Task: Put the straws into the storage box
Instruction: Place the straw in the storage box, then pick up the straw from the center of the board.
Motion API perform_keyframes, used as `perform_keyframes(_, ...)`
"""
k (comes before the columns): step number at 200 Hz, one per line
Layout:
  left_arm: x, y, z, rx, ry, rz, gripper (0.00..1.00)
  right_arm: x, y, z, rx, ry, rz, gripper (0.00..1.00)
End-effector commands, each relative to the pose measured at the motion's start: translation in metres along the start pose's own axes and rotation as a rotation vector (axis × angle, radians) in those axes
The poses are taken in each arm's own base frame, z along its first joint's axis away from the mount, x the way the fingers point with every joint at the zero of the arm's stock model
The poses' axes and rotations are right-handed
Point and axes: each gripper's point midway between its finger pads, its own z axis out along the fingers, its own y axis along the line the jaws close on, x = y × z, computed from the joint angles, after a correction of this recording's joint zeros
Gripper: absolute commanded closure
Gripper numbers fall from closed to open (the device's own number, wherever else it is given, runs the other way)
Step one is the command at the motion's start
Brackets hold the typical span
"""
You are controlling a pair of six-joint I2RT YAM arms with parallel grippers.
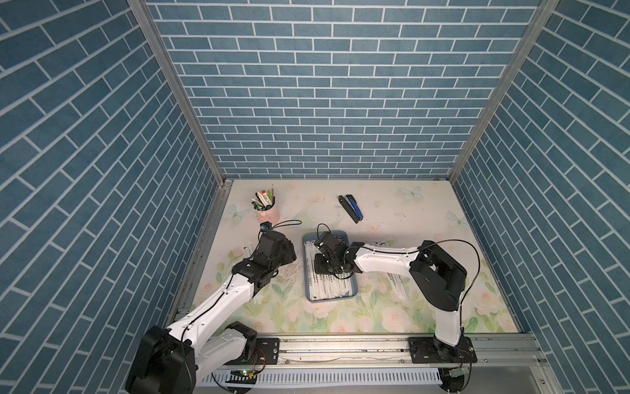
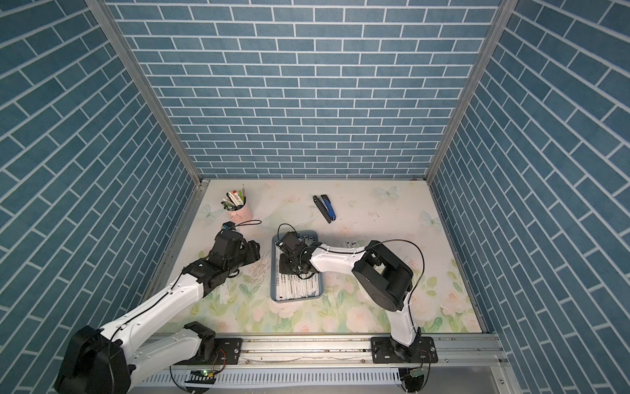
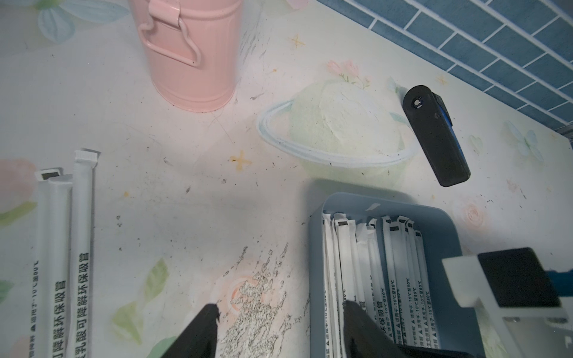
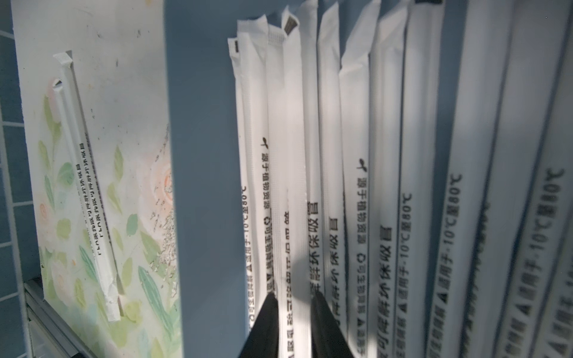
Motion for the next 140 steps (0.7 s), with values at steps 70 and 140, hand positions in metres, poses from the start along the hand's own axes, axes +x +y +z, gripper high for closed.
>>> perform_keyframes(70,0.004,0.107,0.0,-0.292,0.053,-0.2,0.55,-0.06,-0.014,-0.074,0.022,-0.22,-0.074,0.76)
perform_keyframes(140,0.012,0.127,0.022,-0.376,0.182,-0.172,0.68,-0.058,-0.053,-0.094,0.038,-0.276,-0.061,0.76)
